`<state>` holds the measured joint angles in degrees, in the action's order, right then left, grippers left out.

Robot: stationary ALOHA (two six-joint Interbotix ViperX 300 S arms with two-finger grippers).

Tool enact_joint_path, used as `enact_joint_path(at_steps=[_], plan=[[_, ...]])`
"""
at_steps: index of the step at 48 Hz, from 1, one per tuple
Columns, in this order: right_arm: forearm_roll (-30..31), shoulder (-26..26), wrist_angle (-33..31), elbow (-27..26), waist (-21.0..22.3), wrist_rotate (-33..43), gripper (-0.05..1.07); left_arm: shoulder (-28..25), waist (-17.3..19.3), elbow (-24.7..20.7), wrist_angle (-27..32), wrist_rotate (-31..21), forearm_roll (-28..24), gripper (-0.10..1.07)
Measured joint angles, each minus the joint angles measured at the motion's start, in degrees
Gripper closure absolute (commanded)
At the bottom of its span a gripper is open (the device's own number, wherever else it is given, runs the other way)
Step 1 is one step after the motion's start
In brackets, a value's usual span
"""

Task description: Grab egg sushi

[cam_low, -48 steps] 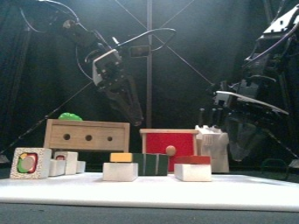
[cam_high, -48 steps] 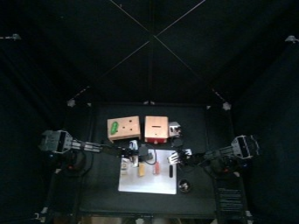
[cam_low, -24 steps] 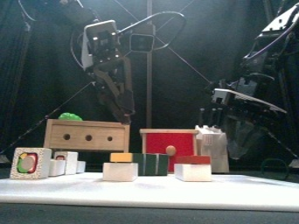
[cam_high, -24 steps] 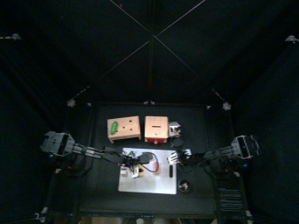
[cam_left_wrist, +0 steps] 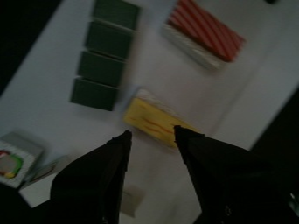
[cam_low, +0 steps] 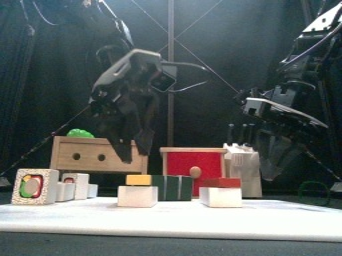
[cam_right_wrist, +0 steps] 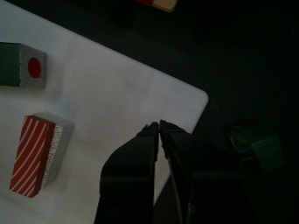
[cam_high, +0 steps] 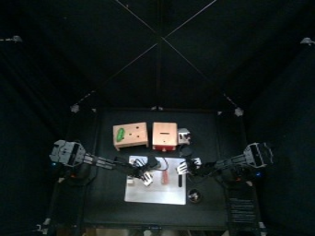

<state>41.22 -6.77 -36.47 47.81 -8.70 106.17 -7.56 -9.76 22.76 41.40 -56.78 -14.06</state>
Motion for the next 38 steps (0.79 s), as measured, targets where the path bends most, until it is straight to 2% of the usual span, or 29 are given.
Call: enact_joint_path(at_steps=[6, 12, 23, 30, 38], plan=[[0.79, 0.09, 0.00, 0.09, 0.09, 0.00, 0.49, -2.72, -1.49, -2.64, 2.20, -9.76, -7.21, 0.13], [1.14, 0.09, -0.18, 0.00, 0.00, 0.00, 0.49, -4.22, -2.72, -3.87, 2.90, -15.47, -8.35, 0.13], [1.23, 0.09, 0.00, 0.00, 0.00, 0.00, 0.49, -6.42, -2.81, -3.96, 3.08, -18.46, -5.80, 0.07], [1.58, 0.09, 0.00, 0.09, 0.00, 0.00, 0.49, -7.82, -2.81, -4.57, 3.08, -18.54, -4.39, -0.01], [2.20, 0.09, -0.18, 0.09, 0.09, 0.00, 0.49, -8.70, -2.81, -5.45, 3.16, -18.63, -4.13, -0.03]])
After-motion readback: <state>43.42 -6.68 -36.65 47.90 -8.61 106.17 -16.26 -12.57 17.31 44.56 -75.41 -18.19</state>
